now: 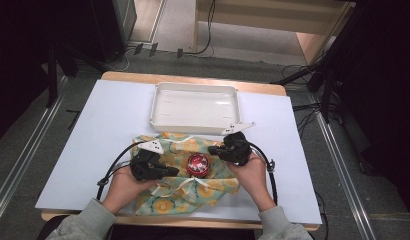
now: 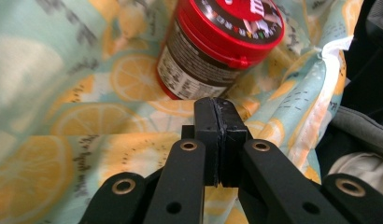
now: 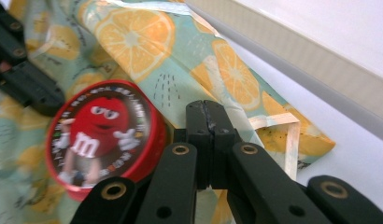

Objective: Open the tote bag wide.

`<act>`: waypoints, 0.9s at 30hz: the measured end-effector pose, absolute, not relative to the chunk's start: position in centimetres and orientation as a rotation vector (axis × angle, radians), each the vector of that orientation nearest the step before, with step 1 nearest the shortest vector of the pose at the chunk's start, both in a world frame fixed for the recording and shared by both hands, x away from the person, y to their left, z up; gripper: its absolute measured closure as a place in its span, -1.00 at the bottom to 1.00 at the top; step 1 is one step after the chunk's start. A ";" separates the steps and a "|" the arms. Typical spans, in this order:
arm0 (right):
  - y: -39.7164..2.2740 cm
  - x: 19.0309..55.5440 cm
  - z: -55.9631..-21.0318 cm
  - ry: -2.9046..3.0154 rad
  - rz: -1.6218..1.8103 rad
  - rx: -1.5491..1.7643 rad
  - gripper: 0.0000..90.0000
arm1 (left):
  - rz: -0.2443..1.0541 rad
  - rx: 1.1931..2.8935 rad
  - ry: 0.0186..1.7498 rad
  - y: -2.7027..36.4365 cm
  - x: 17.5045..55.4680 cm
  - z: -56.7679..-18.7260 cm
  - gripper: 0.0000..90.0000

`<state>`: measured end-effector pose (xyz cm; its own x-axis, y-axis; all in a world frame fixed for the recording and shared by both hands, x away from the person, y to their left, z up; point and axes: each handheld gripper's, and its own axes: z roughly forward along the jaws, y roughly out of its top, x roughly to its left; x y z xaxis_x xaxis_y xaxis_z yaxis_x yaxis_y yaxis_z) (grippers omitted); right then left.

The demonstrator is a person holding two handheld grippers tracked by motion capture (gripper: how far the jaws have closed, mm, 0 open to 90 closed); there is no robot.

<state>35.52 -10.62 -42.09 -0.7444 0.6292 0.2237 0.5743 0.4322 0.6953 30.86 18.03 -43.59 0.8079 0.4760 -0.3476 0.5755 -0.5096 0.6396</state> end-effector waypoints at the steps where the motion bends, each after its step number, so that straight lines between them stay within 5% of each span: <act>1: -10.7 35.7 -42.3 2.596 1.218 1.097 1.00 | -0.169 2.200 0.766 18.0 30.8 -43.7 1.00; 27: -12.2 38.6 -45.8 2.564 1.056 1.261 1.00 | -0.299 2.254 0.681 16.8 26.6 -45.4 1.00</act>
